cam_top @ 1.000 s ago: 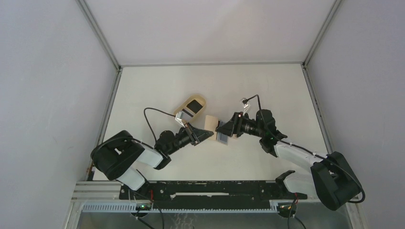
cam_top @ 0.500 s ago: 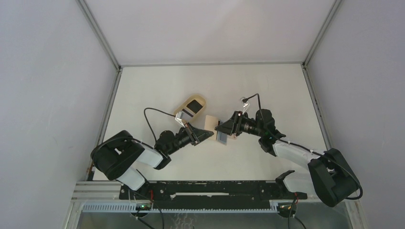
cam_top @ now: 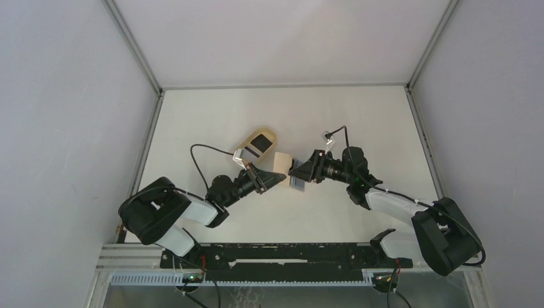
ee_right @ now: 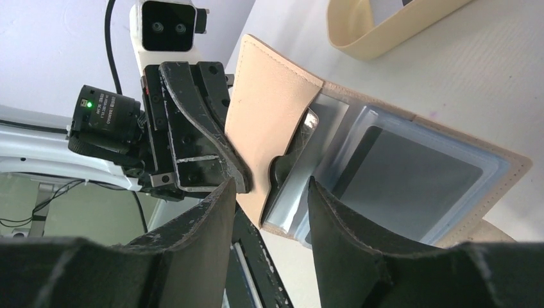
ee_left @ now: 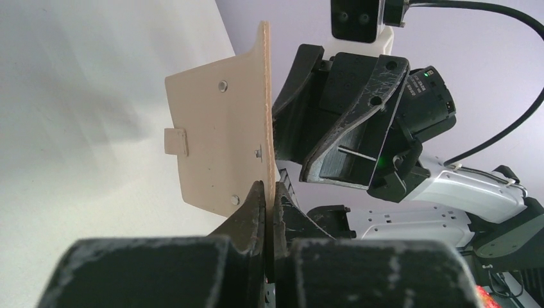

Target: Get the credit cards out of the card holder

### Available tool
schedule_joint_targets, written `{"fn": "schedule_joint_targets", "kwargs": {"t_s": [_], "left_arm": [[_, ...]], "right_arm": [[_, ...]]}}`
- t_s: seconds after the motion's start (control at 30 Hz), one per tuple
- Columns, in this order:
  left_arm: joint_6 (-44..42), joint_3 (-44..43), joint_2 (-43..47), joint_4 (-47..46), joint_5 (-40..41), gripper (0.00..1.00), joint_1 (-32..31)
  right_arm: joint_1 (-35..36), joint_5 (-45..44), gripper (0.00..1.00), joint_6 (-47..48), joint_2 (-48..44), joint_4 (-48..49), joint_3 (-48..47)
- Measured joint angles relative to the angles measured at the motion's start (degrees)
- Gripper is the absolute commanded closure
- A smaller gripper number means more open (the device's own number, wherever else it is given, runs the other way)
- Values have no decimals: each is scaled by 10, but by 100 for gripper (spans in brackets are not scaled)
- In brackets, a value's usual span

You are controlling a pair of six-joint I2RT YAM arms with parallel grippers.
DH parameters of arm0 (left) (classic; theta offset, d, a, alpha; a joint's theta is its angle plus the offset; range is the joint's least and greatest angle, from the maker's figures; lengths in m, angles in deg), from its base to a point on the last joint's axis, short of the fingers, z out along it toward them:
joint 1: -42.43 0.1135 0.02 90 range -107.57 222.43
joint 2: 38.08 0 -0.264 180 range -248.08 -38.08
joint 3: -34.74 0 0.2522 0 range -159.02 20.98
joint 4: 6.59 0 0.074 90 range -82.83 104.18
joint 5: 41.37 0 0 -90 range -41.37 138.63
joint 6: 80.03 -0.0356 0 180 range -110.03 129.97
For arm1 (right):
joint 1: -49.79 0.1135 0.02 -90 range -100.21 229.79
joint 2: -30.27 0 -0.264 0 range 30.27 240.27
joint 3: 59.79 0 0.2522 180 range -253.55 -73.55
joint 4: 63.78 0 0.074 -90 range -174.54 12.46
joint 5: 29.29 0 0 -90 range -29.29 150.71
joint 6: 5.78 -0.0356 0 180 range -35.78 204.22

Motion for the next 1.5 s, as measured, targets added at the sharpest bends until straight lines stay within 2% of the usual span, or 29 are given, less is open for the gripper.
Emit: {"fn": "schedule_joint_targets", "kwargs": {"t_s": [0.37, 0.63, 1.0, 1.3, 1.37, 1.5], "left_arm": [[0, 0, 0, 0, 0, 100, 1], [0, 0, 0, -2, -2, 100, 2], [0, 0, 0, -13, -7, 100, 2], [0, 0, -3, -19, -11, 100, 3], [0, 0, -5, -21, -11, 100, 4], [0, 0, -8, -22, -11, 98, 6]], "right_arm": [[11, 0, 47, -14, 7, 16, 0], [17, -4, 58, -18, 5, 25, 0], [18, -37, 68, -18, -2, 25, 0], [15, -53, 88, -20, -5, 24, 0], [15, -54, 98, -20, -5, 24, 0], [15, -55, 100, -24, -7, 24, 0]]}}
